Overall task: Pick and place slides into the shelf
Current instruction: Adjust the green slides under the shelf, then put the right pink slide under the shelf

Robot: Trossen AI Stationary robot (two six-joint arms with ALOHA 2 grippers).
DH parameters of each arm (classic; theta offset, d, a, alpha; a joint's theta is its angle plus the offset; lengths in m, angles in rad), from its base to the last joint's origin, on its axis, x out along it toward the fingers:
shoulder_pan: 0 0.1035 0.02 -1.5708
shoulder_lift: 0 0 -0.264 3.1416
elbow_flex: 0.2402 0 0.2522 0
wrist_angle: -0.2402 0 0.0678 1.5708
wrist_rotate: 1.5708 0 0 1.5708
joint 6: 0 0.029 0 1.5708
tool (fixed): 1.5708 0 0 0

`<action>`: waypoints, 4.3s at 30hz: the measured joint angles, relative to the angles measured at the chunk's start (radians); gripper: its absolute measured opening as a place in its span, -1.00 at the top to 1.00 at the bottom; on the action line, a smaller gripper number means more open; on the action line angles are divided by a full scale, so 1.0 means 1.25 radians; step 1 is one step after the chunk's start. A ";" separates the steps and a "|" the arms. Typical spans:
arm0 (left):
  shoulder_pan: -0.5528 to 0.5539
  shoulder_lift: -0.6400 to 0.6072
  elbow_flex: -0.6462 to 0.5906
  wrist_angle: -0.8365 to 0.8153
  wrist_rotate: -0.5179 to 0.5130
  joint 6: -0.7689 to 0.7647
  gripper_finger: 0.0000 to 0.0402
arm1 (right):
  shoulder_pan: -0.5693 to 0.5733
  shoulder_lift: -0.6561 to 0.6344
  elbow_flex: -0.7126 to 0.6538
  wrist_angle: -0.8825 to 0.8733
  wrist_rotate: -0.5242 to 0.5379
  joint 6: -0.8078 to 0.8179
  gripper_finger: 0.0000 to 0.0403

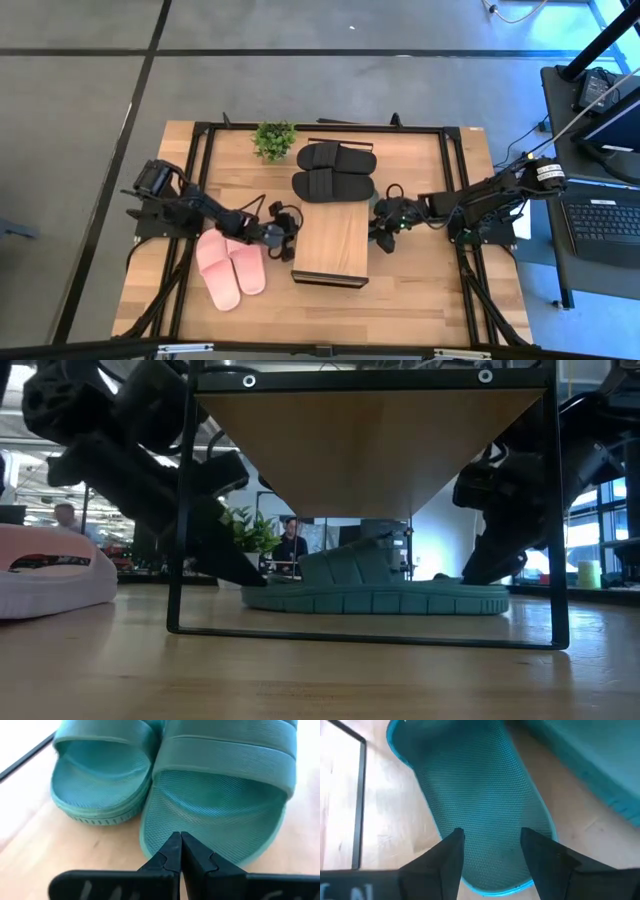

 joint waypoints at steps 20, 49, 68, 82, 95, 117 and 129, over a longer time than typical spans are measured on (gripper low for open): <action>0.121 0.000 -0.001 -0.001 0.001 0.001 0.98 | -0.140 0.001 -0.001 -0.003 0.009 -0.065 0.01; 0.075 -0.289 -0.002 -0.361 -0.002 -0.035 0.98 | -0.145 -0.164 0.045 -0.337 0.079 -0.042 0.01; 0.081 -0.314 -0.001 -0.483 -0.022 -0.091 0.98 | -0.154 -0.166 0.046 -0.389 0.255 -0.080 0.01; 0.088 -0.314 -0.001 -0.481 -0.022 -0.093 0.98 | -0.216 -0.074 0.047 -0.328 0.286 -0.016 0.01; 0.088 -0.314 -0.001 -0.481 -0.021 -0.107 0.98 | -0.216 -0.065 0.047 -0.251 0.250 -0.020 0.01; 0.053 -0.346 -0.001 -0.484 -0.001 -0.180 0.98 | -0.199 -0.168 0.047 -0.319 0.139 0.064 0.01; -0.113 -0.374 -0.001 -0.438 0.156 -0.196 0.98 | -0.142 -0.331 0.047 -0.329 0.091 0.113 0.01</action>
